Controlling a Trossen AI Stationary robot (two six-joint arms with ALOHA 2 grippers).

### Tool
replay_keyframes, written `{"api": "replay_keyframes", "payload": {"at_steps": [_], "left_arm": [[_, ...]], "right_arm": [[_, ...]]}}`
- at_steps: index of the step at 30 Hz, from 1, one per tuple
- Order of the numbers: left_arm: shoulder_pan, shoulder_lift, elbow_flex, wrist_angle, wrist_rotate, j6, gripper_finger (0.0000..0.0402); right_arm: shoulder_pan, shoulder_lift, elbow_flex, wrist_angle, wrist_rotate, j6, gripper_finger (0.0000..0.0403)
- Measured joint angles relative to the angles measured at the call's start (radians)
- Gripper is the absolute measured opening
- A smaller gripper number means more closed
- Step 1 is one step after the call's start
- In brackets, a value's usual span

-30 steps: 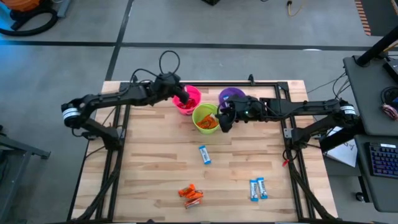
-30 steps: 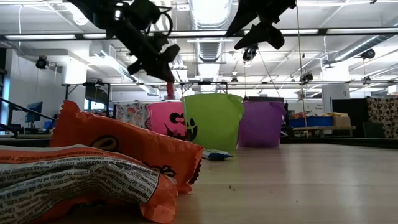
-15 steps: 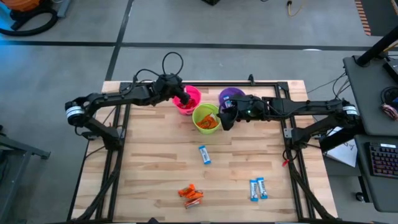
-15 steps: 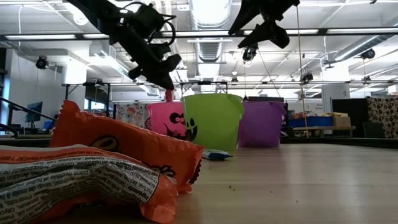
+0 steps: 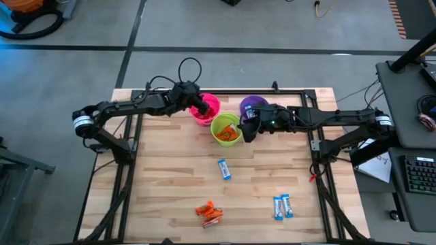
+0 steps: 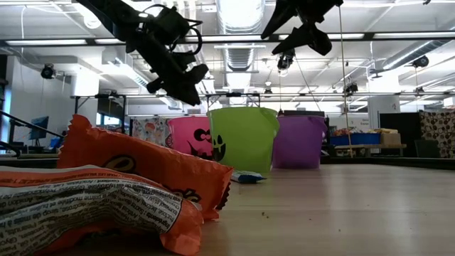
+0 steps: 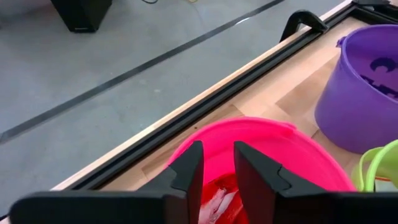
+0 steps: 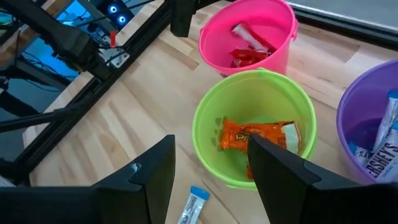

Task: Sort candy
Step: Put the blue candy into the violet bin

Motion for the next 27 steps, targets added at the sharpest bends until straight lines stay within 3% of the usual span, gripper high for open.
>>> {"api": "replay_keyframes", "payload": {"at_steps": [5,15,20,27], "left_arm": [[-0.003,-0.041,0.000,-0.023,0.011,-0.023,0.0094],[-0.052,-0.189,0.020,-0.045,0.135,-0.028,0.0098],[-0.131,-0.245,0.020,-0.057,0.138,-0.062,0.0098],[-0.272,-0.285,0.020,-0.070,0.138,-0.096,0.0098]], "right_arm": [[0.001,-0.007,0.000,-0.001,-0.062,0.042,0.0192],[0.030,0.007,0.000,-0.202,-0.375,0.345,0.0192],[0.145,0.035,0.000,-0.355,-0.473,0.516,0.0191],[0.375,0.078,0.000,-0.468,-0.474,0.750,0.0191]]}}
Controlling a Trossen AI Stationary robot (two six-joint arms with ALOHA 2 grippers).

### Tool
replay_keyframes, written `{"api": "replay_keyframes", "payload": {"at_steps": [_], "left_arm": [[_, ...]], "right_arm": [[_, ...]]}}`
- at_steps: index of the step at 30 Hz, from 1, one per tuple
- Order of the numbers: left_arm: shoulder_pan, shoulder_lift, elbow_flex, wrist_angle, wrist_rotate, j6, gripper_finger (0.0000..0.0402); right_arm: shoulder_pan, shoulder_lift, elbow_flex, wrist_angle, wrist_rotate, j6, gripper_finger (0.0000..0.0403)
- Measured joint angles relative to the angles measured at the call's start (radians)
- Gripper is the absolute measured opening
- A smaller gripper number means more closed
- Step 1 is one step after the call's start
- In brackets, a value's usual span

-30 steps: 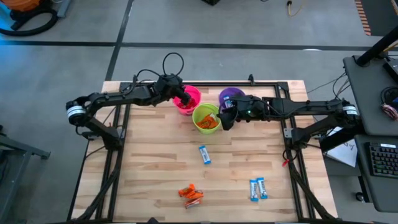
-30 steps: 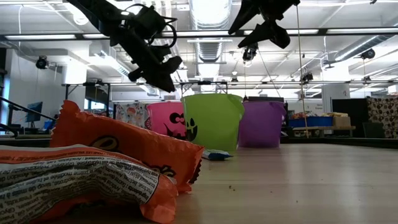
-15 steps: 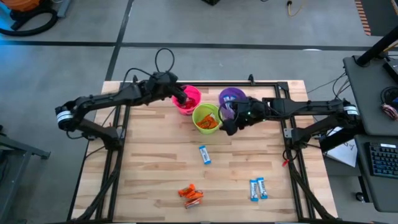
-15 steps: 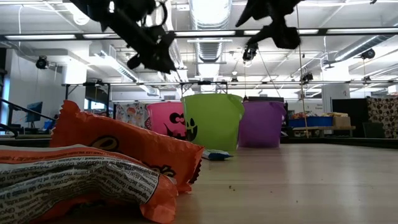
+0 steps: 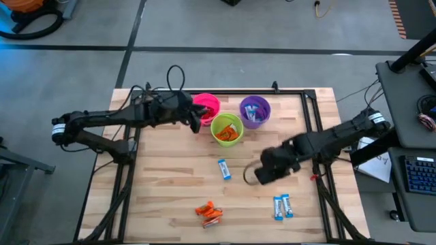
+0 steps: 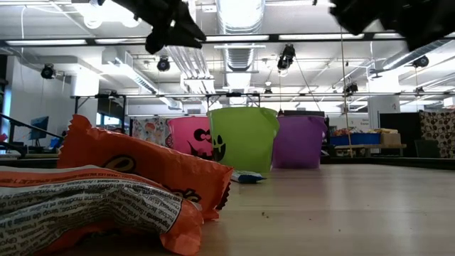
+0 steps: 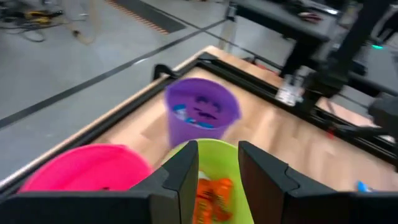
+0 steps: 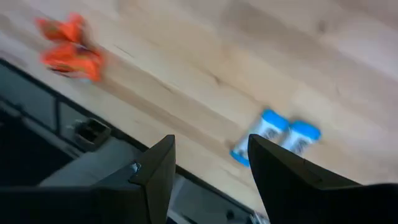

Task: Sort candy
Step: Put the blue candy into the violet bin

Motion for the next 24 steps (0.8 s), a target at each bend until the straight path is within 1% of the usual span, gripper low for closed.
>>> {"api": "replay_keyframes", "payload": {"at_steps": [6,10,13,18,21,24], "left_arm": [[-0.095,0.000,0.000,0.000,-0.001,-0.002,0.0098],[-0.132,0.001,0.000,-0.002,-0.005,0.000,0.0098],[-0.148,0.001,0.000,-0.020,-0.008,0.000,0.0098],[-0.156,0.001,0.000,-0.038,-0.008,0.006,0.0098],[-0.155,0.001,0.000,-0.038,-0.009,0.027,0.0097],[-0.155,0.001,-0.001,-0.038,-0.009,0.035,0.0097]], "right_arm": [[0.179,0.061,-0.055,-0.004,0.004,0.193,0.0191],[0.273,0.124,-0.120,0.053,0.000,0.306,0.0191],[0.322,0.183,-0.156,0.097,0.000,0.355,0.0191],[0.347,0.275,-0.167,0.103,-0.024,0.349,0.0188],[0.347,0.323,-0.167,0.119,-0.041,0.310,0.0178],[0.347,0.370,-0.167,0.172,-0.047,0.275,0.0163]]}}
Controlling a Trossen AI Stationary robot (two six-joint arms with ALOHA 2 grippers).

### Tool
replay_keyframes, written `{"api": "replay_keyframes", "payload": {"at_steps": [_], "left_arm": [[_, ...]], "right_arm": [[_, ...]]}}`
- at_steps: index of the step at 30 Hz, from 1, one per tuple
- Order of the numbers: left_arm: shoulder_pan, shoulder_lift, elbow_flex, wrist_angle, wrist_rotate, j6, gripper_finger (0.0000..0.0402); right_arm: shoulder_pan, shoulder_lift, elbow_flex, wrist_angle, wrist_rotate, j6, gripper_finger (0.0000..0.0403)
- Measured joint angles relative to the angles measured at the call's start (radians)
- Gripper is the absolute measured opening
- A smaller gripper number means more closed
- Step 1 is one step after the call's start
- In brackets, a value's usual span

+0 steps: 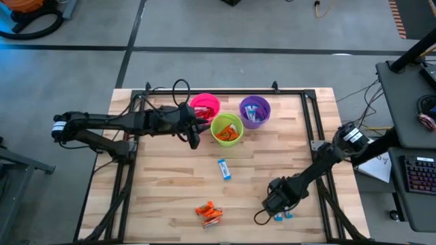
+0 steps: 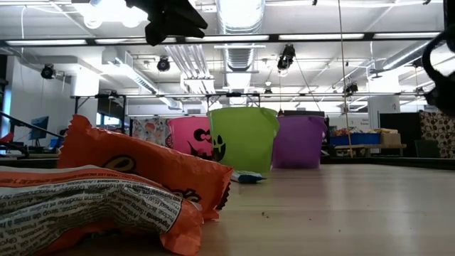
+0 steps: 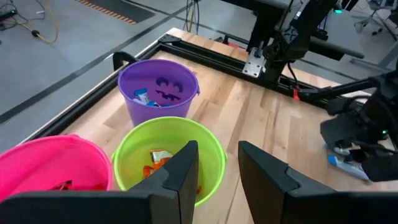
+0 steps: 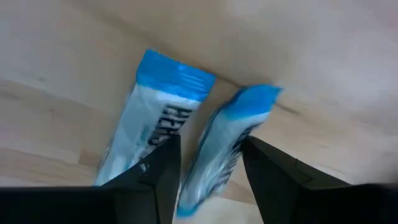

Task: Sort candy
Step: Put the blue candy into the violet bin

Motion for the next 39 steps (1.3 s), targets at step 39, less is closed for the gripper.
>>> {"api": "replay_keyframes", "payload": {"at_steps": [39], "left_arm": [[0.000,0.000,0.000,0.004,0.000,0.019,0.0097]], "right_arm": [[-0.010,-0.604,-0.002,-0.161,0.846,0.148,0.0024]]}}
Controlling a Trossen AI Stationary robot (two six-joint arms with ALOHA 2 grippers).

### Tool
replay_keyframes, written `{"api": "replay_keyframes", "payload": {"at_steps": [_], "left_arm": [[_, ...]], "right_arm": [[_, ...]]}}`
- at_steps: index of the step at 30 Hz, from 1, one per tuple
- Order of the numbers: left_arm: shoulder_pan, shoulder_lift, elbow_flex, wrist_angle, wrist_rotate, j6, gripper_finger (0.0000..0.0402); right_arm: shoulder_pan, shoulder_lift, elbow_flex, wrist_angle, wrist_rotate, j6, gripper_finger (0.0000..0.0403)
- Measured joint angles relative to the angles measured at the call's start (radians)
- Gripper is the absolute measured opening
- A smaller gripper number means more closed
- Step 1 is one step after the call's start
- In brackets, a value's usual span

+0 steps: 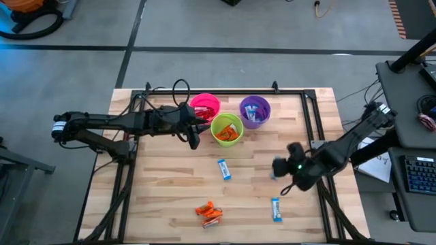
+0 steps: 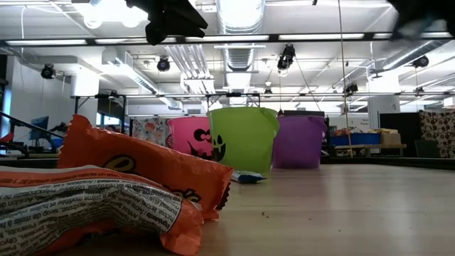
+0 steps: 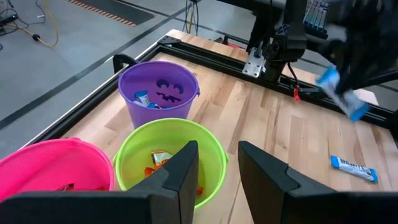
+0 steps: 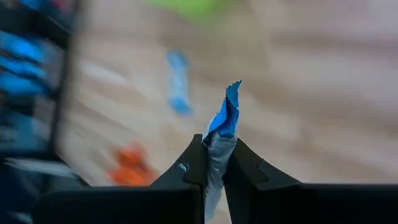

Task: Sort candy
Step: Put the blue candy into the violet bin

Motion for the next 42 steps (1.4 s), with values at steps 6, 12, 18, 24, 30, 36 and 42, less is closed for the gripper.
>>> {"api": "replay_keyframes", "payload": {"at_steps": [6,12,18,24,30,36,42], "left_arm": [[0.000,0.000,0.000,0.001,-0.003,-0.032,0.0098],[0.001,0.000,0.000,0.003,-0.007,-0.105,0.0098],[0.001,0.000,0.018,0.001,-0.055,-0.180,0.0098],[0.001,0.000,0.047,0.000,-0.056,-0.192,0.0098],[0.000,0.000,0.055,-0.042,-0.053,-0.214,0.0098],[-0.001,0.000,0.066,-0.180,-0.051,-0.303,0.0098],[-0.014,0.000,0.066,-0.328,0.012,-0.380,0.0098]], "right_arm": [[-0.037,-0.101,0.001,0.092,0.308,-0.219,0.0024],[-0.150,-0.177,0.001,0.223,0.410,-0.589,0.0023],[-0.332,-0.211,0.001,0.399,0.426,-1.013,0.0023],[-0.557,-0.195,0.002,0.513,0.398,-1.305,0.0023],[-0.760,-0.116,0.003,0.516,0.230,-1.418,0.0023],[-0.902,0.024,0.003,0.514,0.099,-1.465,0.0023],[-0.950,0.129,0.002,0.515,0.064,-1.445,0.0050]]}}
